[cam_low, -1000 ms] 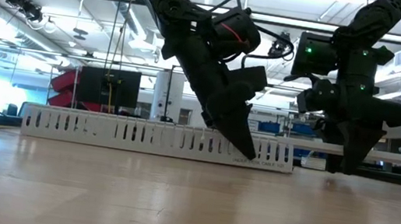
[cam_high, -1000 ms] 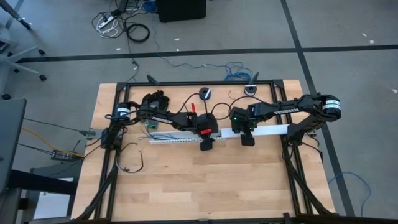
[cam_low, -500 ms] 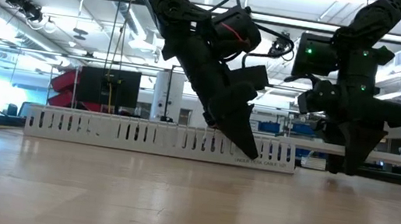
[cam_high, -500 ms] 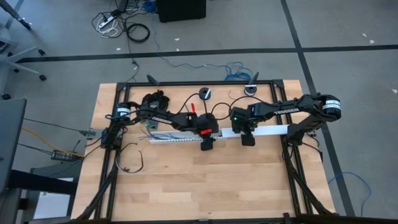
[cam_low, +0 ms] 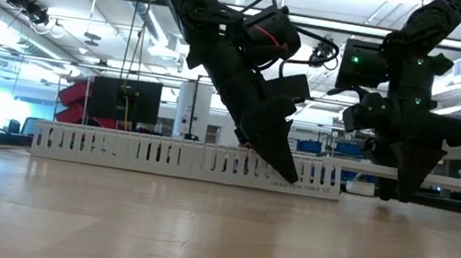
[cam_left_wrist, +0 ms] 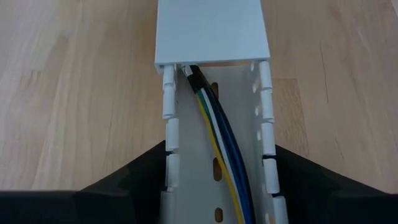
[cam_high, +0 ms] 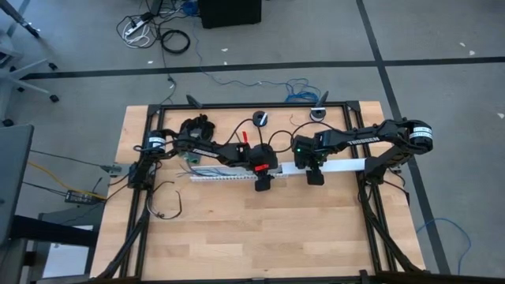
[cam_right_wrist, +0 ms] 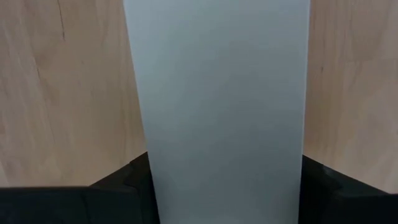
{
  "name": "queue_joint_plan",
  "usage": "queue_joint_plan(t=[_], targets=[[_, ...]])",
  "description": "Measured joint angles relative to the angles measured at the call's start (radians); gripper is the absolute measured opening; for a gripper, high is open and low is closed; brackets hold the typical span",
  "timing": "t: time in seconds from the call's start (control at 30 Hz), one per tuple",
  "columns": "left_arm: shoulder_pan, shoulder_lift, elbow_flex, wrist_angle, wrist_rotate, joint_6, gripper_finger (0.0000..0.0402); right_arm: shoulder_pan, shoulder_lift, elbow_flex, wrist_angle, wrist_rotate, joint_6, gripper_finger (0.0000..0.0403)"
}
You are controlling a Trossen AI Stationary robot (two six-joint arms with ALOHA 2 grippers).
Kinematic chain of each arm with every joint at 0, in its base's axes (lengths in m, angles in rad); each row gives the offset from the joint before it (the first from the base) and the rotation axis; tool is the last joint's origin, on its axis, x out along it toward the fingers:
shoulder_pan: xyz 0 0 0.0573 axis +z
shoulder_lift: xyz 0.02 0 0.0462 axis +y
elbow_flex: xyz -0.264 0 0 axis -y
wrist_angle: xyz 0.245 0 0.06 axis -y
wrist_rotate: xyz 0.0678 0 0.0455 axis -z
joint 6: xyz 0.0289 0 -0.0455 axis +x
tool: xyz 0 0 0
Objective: Ziptie cables
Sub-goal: Close the white cable duct
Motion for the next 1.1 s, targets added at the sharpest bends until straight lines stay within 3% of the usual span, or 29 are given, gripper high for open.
queue_joint_plan(t=[0.57,1.1], targets=[[-0.001,0.028,0.005,0.021,0.022,-0.019,0.0234,0.012,0.001,-0.002,0.011,-0.026,-0.004,0.0229],[0.007,0.032,0.031,-0.017,0.003,-0.051,0.0234,0.012,0.001,0.001,0.016,0.013,0.026,0.0229]])
